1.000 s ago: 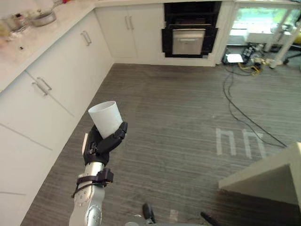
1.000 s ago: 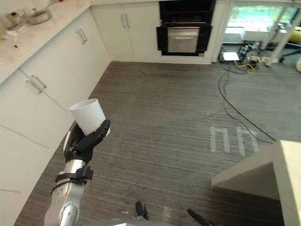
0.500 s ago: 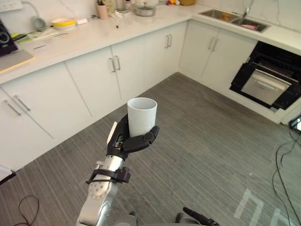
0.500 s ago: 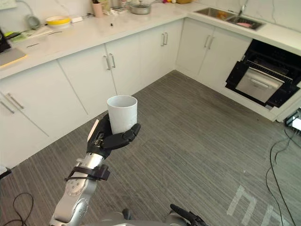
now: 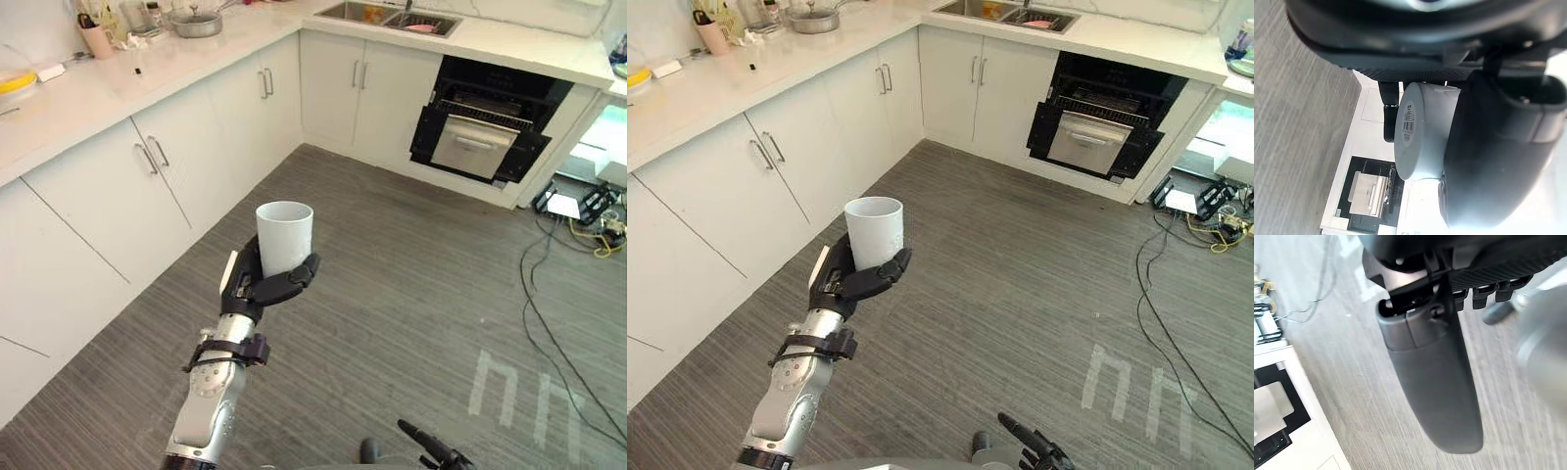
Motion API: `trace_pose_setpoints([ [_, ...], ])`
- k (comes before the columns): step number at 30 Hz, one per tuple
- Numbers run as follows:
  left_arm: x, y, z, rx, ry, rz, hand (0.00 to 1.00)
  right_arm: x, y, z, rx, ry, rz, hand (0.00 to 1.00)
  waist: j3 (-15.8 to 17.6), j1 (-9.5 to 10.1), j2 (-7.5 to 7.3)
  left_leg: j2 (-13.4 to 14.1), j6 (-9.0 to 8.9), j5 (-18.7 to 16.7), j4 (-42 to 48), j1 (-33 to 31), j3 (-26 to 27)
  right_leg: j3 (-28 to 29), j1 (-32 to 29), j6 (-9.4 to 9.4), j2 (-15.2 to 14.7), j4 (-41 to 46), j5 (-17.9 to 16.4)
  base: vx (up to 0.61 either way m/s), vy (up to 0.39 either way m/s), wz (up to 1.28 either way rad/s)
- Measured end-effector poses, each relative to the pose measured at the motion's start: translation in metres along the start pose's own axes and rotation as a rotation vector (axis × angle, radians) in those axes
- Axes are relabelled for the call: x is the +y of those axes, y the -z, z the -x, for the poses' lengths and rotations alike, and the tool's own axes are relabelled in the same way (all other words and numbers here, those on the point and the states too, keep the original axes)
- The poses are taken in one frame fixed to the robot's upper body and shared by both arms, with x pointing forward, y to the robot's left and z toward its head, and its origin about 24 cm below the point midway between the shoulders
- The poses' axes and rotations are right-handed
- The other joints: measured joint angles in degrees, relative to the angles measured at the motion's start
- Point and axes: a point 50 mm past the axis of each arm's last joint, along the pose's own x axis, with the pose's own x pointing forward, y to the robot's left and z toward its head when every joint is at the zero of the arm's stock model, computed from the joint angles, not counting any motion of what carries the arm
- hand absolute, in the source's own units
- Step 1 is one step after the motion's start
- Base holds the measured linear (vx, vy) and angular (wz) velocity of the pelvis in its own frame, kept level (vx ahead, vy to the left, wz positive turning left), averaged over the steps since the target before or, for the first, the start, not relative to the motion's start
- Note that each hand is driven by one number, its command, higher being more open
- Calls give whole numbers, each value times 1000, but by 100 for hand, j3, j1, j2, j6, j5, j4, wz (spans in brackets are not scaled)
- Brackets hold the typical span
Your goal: Walk over to the sink, pick up the cup, carry it to the dishwasher, place the cup inside the dishwasher, then close the dishwasher door
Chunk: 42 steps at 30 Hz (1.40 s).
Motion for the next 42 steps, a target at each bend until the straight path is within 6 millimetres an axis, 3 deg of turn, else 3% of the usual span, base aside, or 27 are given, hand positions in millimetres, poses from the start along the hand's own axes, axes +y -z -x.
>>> trace_pose_setpoints([
  [1, 11, 15, 3, 64, -28, -10, 0, -3, 10, 2, 24, 0, 66, 100, -68, -92, 89, 38, -9, 23, -96, 75, 175, 127, 129, -63, 93, -499, 380, -22, 4, -7],
  [9, 11, 16, 3, 68, -63, 31, 0, -4, 12, 3, 25, 5, 45, 100, -68, -93, 90, -24, 25, 44, -246, 175, 189, 73, 126, -67, 84, -484, 375, 0, 0, 0],
  [11, 6, 19, 2, 87, -92, 81, 0, -5, 15, 3, 20, 13, -1, 100, -72, -76, 90, -56, 36, 34, -261, 205, 188, 19, 106, -70, 23, -298, 241, 4, 29, 11],
  [14, -12, 26, -2, 137, -98, 161, 0, -10, 19, 5, -3, 34, -115, 100, -19, -38, 25, -222, 221, -112, -215, 348, 116, -359, -394, -98, -251, 1307, -558, -4, 53, 25],
  [16, -20, 39, -1, 216, -118, 206, 0, -10, 15, 4, -49, 40, -188, 100, 84, -6, -41, -453, 491, -369, -167, 665, 154, -1433, -848, -561, -941, 3169, -913, -59, 29, -1],
  [17, -21, 42, 0, 239, -121, 216, 0, -10, 15, 5, -67, 42, -206, 100, 92, -10, -63, -545, 562, -412, -186, 763, 148, -1503, -951, -640, -1128, 3568, -897, -76, 84, 27],
  [18, -25, 47, 2, 280, -106, 230, 0, -9, 14, 5, -104, 45, -239, 100, 110, -24, -119, -720, 706, -479, -240, 940, 53, -1367, -1197, -747, -1436, 4362, -667, -21, 80, 39],
  [19, -26, 47, 3, 283, -97, 228, 0, -8, 14, 5, -116, 43, -247, 100, 116, -35, -131, -751, 735, -481, -289, 983, -15, -1322, -1326, -728, -1506, 4619, -450, 0, 104, 54],
  [20, -26, 48, 4, 284, -93, 228, 0, -5, 12, 4, -139, 35, -262, 100, 121, -46, -105, -730, 797, -448, -407, 1055, -154, -1251, -1511, -601, -1447, 4748, -393, 85, 40, 51],
  [21, -22, 46, 3, 277, -96, 210, 0, 2, 11, 2, -144, 21, -251, 100, 163, -28, -72, -534, 816, -437, -394, 1061, -174, -1342, -1469, -392, -1143, 4249, -702, 138, -8, 47],
  [22, -18, 43, 1, 266, -100, 197, 0, 6, 12, 1, -142, 8, -242, 100, 195, -10, -57, -418, 815, -437, -331, 1029, -196, -1442, -1417, -371, -925, 3694, -739, 140, -51, 33],
  [24, -8, 36, -5, 235, -122, 177, 0, 17, 13, 0, -153, -30, -236, 100, 284, 12, -256, -358, 736, -484, -317, 1028, -229, -1487, -1328, -115, -570, 1863, -421, 156, -139, 21],
  [25, -9, 32, -10, 223, -110, 171, 0, 19, 14, 0, -156, -37, -240, 100, 319, 4, -373, -376, 630, -550, -277, 1051, -290, -1445, -1218, -41, -527, 1011, -256, 201, -200, 26],
  [26, -11, 31, -12, 223, -100, 172, 0, 19, 15, 0, -154, -37, -238, 100, 316, 2, -436, -386, 566, -610, -244, 1092, -328, -1414, -1164, -22, -546, 798, -267, 264, -245, 31],
  [27, -15, 32, -13, 230, -85, 185, 0, 17, 18, 2, -152, -37, -223, 100, 302, -14, -455, -337, 464, -796, -171, 1255, -383, -1383, -1065, -22, -538, 820, -50, 330, -253, 23],
  [28, -19, 33, -13, 233, -80, 197, 0, 16, 17, 3, -158, -39, -218, 100, 305, -20, -377, -232, 438, -886, -141, 1324, -395, -1402, -1056, -4, -481, 999, -27, 435, -285, 32],
  [29, -26, 32, -14, 228, -60, 219, 0, 15, 19, 5, -166, -45, -229, 100, 234, -46, -248, -22, 434, -1048, -118, 1425, -420, -1420, -1130, -30, -345, 1419, -41, 471, -287, 27],
  [31, -37, 31, -14, 212, -23, 255, 0, 12, 21, 8, -162, -43, -266, 100, 44, -52, -123, 226, 595, -1235, -255, 1633, -411, -1466, -1272, -467, -113, 1990, -327, 424, -252, 15],
  [32, -42, 30, -15, 197, -12, 270, 0, 13, 23, 9, -159, -44, -315, 100, -31, -35, -81, 343, 615, -1185, 194, 1606, -421, -1528, -1274, -638, 15, 2174, -597, 436, -245, -19],
  [33, -45, 31, -13, 197, -16, 287, 0, 14, 20, 8, -170, -36, -346, 100, -66, -33, -128, 435, 558, -999, 1257, 1210, -224, -1464, -1185, -676, 71, 2212, -726, 414, -237, -20],
  [34, -47, 32, -13, 199, -12, 289, 0, 13, 19, 9, -180, -32, -355, 100, -72, -44, -136, 496, 457, -831, 1750, 1028, -210, -1490, -1084, -658, 94, 2186, -792, 374, -248, -15],
  [35, -52, 31, -13, 191, -4, 307, 0, 10, 18, 10, -193, -25, -358, 100, -49, -55, -64, 702, 271, -481, 2745, 654, -287, -1521, -815, -677, 184, 2023, -887, 384, -201, 3],
  [36, -56, 28, -14, 176, -11, 331, 0, 4, 20, 12, -199, -3, -352, 100, -63, -21, 27, 960, 97, 230, 3749, 142, -442, -1532, -566, -712, 337, 1854, -982, 400, -172, -1],
  [38, -52, 25, -12, 158, -40, 347, 0, -3, 19, 14, -206, 21, -280, 100, -74, 40, 84, 1304, 38, 938, 4994, -459, -476, -1475, -100, -798, 558, 1471, -1073, 465, -84, -14],
  [40, -46, 21, -9, 135, -65, 354, 0, -8, 14, 16, -236, 37, -225, 100, -61, 90, 102, 1350, 265, 457, 5723, -1092, -432, -1423, 326, -838, 614, 1221, -1198, 456, -58, -15],
  [41, -41, 19, -7, 123, -83, 355, 0, -10, 7, 17, -261, 30, -193, 100, -58, 189, 94, 1327, 406, 75, 5597, -1409, -258, -1363, 601, -869, 614, 1075, -1256, 312, -39, -24],
  [42, -36, 17, -3, 112, -104, 356, 0, -7, -2, 16, -285, 9, -168, 100, -59, 300, 89, 1324, 432, -169, 5173, -1570, -56, -1277, 750, -864, 604, 1006, -1333, 462, -35, -42],
])
